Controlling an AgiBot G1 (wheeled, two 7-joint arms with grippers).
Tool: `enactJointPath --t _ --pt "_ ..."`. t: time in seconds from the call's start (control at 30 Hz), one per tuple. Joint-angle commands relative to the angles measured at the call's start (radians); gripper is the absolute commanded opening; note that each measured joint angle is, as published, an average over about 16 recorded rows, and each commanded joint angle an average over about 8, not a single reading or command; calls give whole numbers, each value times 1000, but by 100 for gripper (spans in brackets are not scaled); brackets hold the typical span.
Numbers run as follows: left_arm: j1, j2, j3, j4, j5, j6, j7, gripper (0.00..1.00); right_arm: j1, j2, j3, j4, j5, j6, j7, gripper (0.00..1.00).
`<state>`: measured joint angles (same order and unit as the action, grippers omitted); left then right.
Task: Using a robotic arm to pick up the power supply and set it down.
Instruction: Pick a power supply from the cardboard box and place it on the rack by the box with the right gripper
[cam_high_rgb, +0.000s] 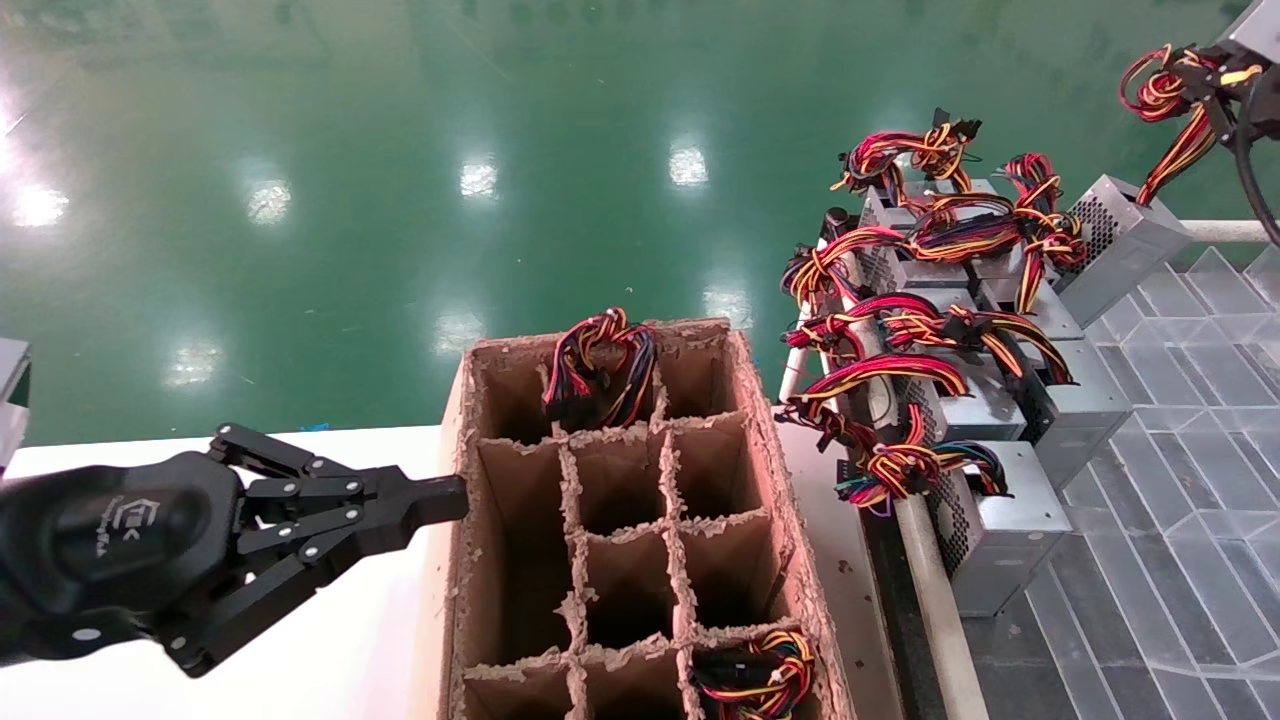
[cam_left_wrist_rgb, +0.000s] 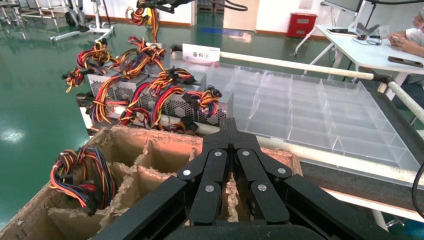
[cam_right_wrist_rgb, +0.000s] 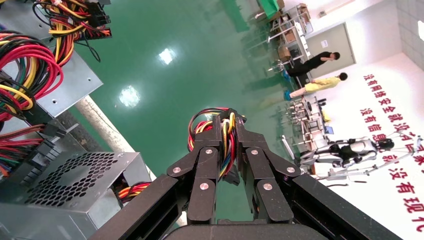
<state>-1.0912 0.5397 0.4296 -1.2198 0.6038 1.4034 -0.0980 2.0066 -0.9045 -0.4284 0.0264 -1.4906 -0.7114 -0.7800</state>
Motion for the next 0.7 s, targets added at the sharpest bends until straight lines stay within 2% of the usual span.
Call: enactJointPath --t 0.03,0.37,0.7 --pt "0 0 0 0 0 0 0 0 -4 -3 4 3 5 3 -5 0" --pt "0 0 0 0 0 0 0 0 -61 -24 38 29 58 -55 -66 0" --pt "0 0 0 0 0 0 0 0 -74 -36 39 17 60 -99 -72 0"
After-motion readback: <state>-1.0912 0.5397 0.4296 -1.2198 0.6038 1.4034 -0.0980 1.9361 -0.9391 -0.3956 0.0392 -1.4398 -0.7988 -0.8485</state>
